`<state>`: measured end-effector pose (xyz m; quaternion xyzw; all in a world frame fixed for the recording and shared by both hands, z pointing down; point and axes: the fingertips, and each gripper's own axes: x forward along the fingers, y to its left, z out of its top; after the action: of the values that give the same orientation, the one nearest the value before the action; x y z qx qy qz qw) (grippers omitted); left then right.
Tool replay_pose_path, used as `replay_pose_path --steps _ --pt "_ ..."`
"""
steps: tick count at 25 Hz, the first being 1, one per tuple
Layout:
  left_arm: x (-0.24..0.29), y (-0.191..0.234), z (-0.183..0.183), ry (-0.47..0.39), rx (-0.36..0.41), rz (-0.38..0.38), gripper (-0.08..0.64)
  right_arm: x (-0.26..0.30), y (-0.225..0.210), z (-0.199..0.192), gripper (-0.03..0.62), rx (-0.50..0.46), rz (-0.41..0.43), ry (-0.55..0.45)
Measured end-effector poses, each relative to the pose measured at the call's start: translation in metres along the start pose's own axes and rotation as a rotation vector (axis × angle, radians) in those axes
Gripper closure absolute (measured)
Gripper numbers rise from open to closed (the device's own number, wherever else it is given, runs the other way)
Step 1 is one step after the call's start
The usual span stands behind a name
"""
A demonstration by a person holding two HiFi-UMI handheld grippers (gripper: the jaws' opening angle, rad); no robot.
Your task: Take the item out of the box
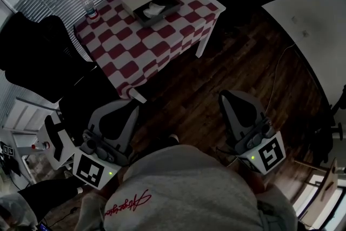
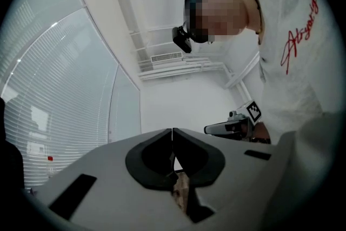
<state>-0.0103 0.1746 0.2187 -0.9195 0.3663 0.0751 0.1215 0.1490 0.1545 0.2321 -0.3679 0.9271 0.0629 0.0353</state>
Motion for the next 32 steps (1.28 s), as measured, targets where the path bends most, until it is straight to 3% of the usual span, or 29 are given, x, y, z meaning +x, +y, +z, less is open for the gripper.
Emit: replay_pose_path --steps 18,25,32 --pt "-0.001 -0.008 0.002 -0.015 -0.005 0.039 0.543 -0.014 -0.001 -0.003 0.581 0.007 0.017 -0.010" --pt "0.000 -0.010 -0.001 -0.028 -0.059 0.040 0.543 -0.020 -0.008 -0.008 0.581 0.020 0.006 0.006" --pt "0.005 -0.003 -0.003 -0.037 -0.043 0.037 0.543 -0.018 -0.012 -0.007 0.581 0.012 -0.009 -0.005"
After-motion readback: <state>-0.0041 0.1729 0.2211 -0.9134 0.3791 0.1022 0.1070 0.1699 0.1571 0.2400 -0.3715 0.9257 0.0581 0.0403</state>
